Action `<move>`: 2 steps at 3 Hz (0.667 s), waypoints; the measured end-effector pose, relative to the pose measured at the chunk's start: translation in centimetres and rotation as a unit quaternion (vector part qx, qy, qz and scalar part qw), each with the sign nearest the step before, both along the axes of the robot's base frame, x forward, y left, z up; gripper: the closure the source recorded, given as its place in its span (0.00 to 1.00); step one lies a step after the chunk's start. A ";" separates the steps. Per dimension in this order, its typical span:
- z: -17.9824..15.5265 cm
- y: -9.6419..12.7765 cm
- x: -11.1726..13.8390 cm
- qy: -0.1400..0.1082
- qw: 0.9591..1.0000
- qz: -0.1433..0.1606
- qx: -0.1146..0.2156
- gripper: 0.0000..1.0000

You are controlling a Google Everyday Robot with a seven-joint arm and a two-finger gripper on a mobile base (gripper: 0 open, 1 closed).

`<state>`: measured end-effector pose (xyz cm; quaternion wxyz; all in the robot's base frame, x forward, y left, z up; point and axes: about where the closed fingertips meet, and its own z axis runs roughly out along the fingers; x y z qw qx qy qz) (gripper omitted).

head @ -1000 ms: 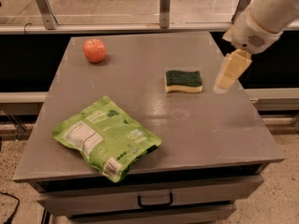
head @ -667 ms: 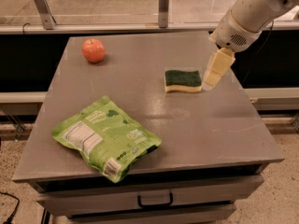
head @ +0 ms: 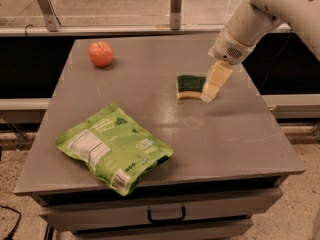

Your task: Move sponge near apple

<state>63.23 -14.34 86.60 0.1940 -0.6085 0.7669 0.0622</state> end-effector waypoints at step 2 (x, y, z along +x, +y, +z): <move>-1.9 1.0 0.4 0.018 1.000 0.006 -0.001 0.26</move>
Offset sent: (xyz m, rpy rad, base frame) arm 0.0043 0.0087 -0.0207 -0.0027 0.0440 0.0064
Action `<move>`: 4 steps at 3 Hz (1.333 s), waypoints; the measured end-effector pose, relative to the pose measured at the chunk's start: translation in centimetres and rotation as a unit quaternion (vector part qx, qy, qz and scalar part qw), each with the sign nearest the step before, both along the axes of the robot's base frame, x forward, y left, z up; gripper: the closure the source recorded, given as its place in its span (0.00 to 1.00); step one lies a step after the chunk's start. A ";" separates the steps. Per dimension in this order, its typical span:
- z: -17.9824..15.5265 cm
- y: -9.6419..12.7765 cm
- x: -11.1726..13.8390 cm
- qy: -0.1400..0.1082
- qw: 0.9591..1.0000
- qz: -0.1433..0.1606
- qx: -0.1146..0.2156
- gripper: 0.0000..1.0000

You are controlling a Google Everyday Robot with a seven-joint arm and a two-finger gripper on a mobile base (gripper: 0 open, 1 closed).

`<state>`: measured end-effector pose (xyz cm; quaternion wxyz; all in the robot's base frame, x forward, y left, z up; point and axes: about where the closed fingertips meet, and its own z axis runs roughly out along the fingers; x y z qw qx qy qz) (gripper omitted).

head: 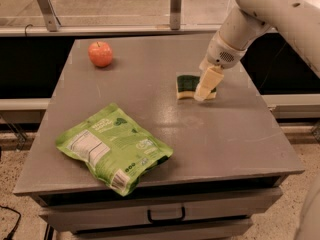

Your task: Move sponge near apple

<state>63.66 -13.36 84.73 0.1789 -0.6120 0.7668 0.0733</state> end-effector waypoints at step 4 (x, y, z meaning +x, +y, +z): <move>3.3 4.7 6.7 -0.010 1.000 0.013 -0.016 1.00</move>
Offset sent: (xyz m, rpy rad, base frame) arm 0.0098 0.0125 0.0047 -0.0261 0.0047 0.0262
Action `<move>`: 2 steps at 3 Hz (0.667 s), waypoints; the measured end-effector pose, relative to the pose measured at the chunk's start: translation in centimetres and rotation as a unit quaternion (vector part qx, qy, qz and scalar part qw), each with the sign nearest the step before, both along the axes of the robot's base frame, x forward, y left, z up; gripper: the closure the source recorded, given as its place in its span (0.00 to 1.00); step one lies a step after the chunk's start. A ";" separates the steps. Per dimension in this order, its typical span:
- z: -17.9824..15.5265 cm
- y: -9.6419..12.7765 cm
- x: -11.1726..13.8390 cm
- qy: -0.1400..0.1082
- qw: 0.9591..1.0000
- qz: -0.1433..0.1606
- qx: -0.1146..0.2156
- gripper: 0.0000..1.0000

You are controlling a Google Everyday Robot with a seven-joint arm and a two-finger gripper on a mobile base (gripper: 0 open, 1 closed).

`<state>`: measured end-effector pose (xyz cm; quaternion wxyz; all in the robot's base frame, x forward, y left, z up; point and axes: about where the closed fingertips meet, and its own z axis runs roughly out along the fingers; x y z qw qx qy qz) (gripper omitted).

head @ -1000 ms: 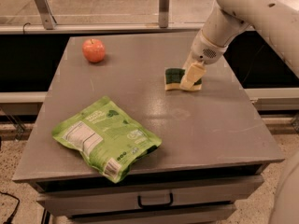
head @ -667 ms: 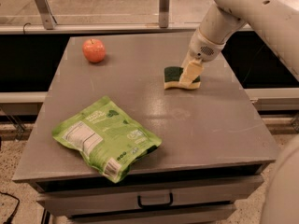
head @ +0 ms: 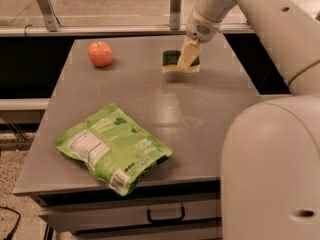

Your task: Move sponge near apple

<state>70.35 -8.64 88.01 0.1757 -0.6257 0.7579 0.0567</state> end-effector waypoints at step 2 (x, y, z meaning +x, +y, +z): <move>1.6 6.1 4.5 -0.021 0.999 0.002 0.039 1.00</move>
Offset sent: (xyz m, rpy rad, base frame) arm 0.0666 0.0866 0.0371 0.1188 -0.0484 0.0056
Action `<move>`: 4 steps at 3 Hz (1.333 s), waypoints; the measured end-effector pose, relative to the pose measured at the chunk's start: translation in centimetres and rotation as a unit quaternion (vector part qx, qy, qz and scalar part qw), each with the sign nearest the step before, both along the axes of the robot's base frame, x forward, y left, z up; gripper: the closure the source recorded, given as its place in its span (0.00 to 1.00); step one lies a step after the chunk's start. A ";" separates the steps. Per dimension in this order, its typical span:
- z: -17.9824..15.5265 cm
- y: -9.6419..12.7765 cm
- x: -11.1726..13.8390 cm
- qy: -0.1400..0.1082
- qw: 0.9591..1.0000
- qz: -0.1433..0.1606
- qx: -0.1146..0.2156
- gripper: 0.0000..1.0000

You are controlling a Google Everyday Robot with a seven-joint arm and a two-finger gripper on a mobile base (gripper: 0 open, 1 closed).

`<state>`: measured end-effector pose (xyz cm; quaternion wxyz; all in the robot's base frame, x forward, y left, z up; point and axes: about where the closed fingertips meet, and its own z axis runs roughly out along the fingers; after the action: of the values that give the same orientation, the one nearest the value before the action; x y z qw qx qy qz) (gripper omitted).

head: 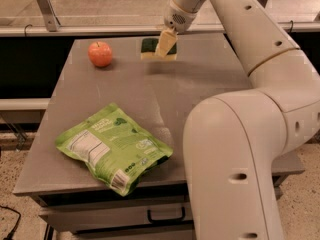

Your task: Move sponge near apple

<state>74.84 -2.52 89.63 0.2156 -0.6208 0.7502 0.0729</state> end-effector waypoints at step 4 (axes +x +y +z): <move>-2.5 6.1 1.4 0.008 0.998 -0.047 0.046 0.86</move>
Offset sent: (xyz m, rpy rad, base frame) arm 0.0055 0.0583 -0.0015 0.1178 -0.0233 -0.1029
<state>76.27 3.55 87.11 0.2409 -0.5736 0.7762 0.1020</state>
